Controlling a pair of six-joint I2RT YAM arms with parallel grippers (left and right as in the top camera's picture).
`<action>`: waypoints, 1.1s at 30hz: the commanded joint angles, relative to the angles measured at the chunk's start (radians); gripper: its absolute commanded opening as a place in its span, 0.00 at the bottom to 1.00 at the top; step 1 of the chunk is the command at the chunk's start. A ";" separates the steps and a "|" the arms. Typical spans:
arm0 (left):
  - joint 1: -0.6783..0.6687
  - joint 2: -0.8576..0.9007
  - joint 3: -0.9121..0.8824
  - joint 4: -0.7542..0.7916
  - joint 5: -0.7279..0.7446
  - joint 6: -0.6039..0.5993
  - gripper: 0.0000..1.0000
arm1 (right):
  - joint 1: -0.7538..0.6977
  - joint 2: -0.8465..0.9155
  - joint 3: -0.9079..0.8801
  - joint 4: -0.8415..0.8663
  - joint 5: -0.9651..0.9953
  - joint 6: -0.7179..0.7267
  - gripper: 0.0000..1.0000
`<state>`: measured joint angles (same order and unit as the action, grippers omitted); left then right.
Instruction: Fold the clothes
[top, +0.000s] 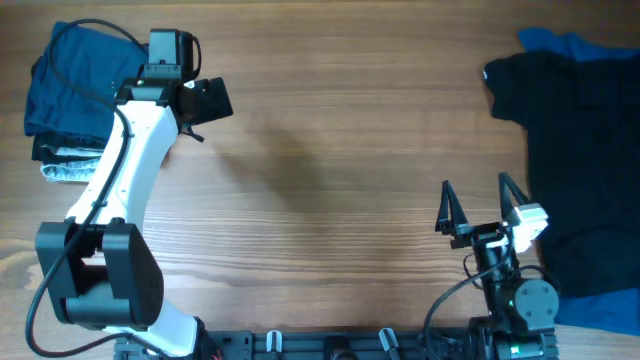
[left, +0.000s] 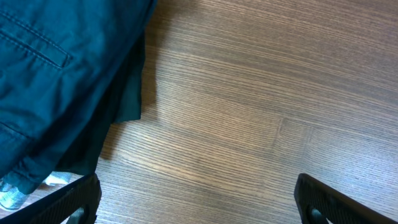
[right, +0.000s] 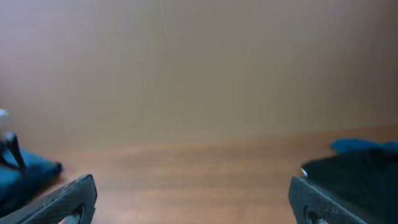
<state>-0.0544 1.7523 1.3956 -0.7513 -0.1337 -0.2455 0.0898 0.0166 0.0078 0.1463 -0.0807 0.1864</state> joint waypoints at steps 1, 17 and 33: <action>0.000 -0.004 -0.003 0.003 -0.006 -0.002 1.00 | -0.005 -0.013 -0.003 -0.062 0.010 -0.104 1.00; 0.000 -0.004 -0.002 0.003 -0.006 -0.002 1.00 | -0.005 -0.012 -0.003 -0.144 0.014 -0.108 1.00; 0.000 -0.004 -0.003 0.003 -0.006 -0.002 1.00 | -0.005 -0.012 -0.003 -0.144 0.014 -0.107 0.99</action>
<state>-0.0544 1.7523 1.3956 -0.7513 -0.1337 -0.2455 0.0898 0.0147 0.0067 0.0029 -0.0807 0.0990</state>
